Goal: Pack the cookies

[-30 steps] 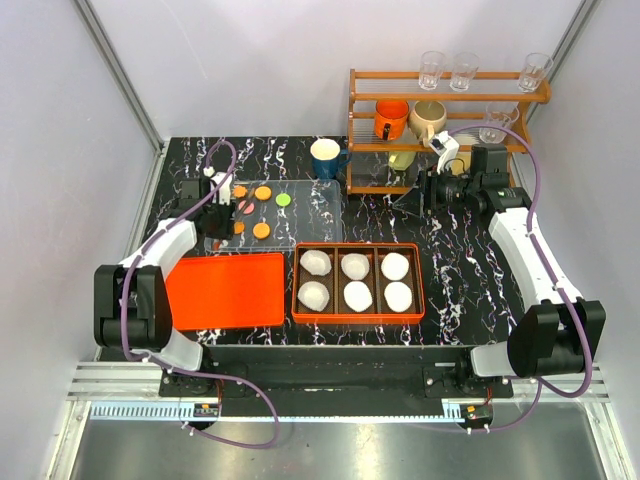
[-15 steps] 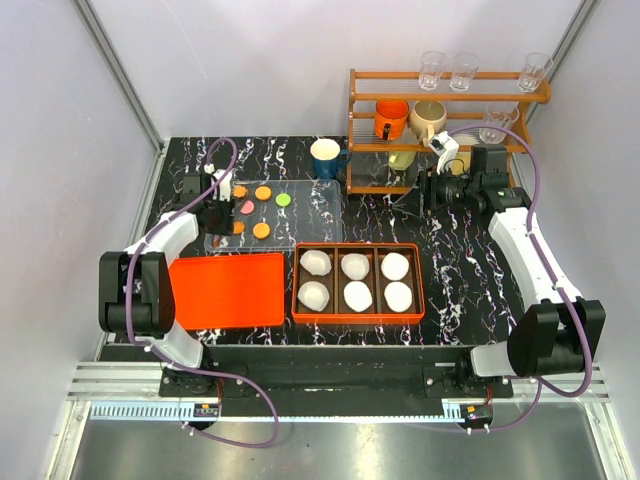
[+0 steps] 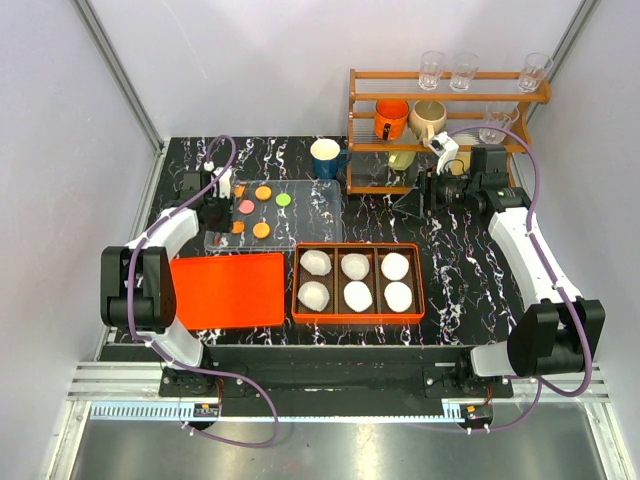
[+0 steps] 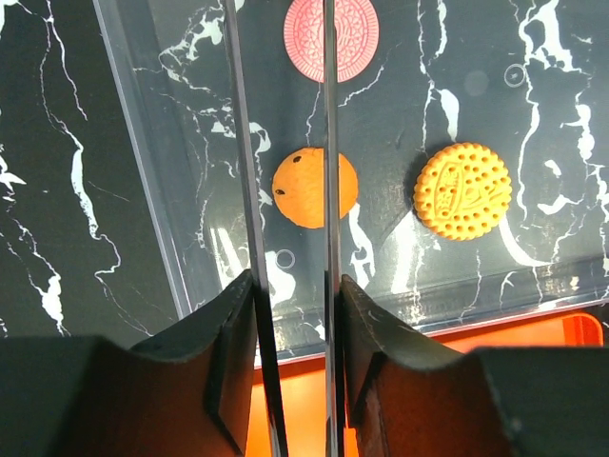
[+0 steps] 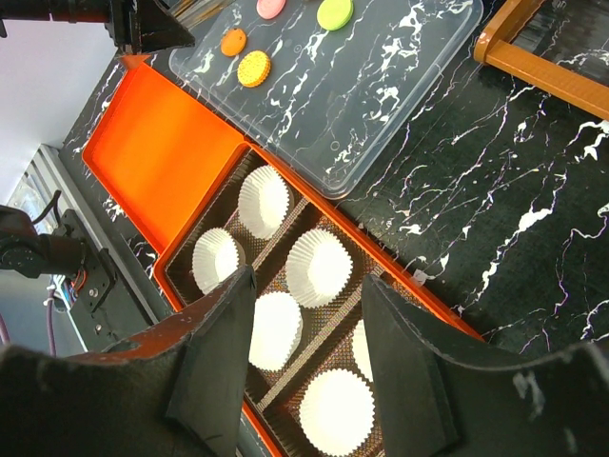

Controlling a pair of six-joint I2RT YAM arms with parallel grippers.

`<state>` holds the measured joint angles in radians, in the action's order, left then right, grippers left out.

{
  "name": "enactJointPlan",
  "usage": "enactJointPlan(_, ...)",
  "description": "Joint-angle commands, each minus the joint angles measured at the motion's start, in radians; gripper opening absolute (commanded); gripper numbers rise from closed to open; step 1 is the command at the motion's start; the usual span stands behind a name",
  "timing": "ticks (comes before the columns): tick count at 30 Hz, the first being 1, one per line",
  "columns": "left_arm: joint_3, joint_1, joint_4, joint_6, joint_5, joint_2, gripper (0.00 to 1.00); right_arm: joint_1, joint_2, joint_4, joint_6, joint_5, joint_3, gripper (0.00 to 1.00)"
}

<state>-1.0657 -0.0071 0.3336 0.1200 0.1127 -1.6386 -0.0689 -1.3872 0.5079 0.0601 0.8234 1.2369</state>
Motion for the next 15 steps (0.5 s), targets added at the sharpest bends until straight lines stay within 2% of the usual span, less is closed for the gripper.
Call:
enactJointPlan(1, -0.034, 0.028, -0.021, -0.019, 0.047, 0.014, 0.31, 0.003, 0.001, -0.011, 0.02, 0.014, -0.001, 0.57)
enactJointPlan(15, -0.025, 0.036, 0.015, -0.029, 0.108, 0.166, 0.25, 0.003, -0.004, -0.009, 0.018, 0.016, -0.001, 0.57)
